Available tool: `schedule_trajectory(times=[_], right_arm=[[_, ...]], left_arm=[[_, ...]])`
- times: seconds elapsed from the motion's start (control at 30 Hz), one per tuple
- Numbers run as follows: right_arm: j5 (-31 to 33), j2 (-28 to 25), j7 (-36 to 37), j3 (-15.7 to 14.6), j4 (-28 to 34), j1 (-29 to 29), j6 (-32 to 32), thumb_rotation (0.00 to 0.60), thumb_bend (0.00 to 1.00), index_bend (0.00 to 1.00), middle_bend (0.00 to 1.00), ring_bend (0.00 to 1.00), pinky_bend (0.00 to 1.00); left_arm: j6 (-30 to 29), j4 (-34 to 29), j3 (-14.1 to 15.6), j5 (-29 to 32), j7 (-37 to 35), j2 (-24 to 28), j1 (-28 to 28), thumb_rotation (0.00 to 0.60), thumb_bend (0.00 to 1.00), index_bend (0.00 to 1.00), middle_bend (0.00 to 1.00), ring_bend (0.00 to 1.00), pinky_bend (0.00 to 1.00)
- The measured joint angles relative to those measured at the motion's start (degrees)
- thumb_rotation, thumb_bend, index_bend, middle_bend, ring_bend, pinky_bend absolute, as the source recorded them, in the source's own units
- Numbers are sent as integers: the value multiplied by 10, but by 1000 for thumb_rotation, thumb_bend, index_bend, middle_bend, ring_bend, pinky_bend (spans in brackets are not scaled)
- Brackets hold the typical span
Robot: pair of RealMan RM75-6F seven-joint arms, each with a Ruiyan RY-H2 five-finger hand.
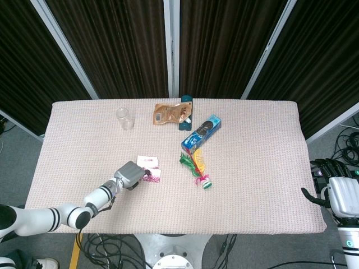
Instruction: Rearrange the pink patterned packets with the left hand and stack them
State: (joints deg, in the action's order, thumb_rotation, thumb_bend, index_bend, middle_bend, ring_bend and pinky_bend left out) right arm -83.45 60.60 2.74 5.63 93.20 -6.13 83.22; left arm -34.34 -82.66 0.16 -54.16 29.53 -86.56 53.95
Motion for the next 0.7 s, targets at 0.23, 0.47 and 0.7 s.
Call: schedule_trajectory(times=[0.23, 0.47, 0.7], right_arm=[[0, -1, -1, 0, 1, 1, -1, 476, 126, 236, 201, 140, 138], [5, -1, 0, 0, 0, 2, -3, 484, 125, 236, 203, 140, 138], [7, 2, 2, 0, -3, -1, -8, 482, 125, 236, 202, 140, 138]], left_arm=[[-63, -17, -1, -3, 5, 4, -3, 600, 545, 293, 849, 839, 936], [-40, 53, -7, 24, -6, -31, 6, 600, 545, 293, 847, 838, 936], [-23, 74, 3, 40, -8, -49, 14, 600, 545, 292, 847, 838, 936]])
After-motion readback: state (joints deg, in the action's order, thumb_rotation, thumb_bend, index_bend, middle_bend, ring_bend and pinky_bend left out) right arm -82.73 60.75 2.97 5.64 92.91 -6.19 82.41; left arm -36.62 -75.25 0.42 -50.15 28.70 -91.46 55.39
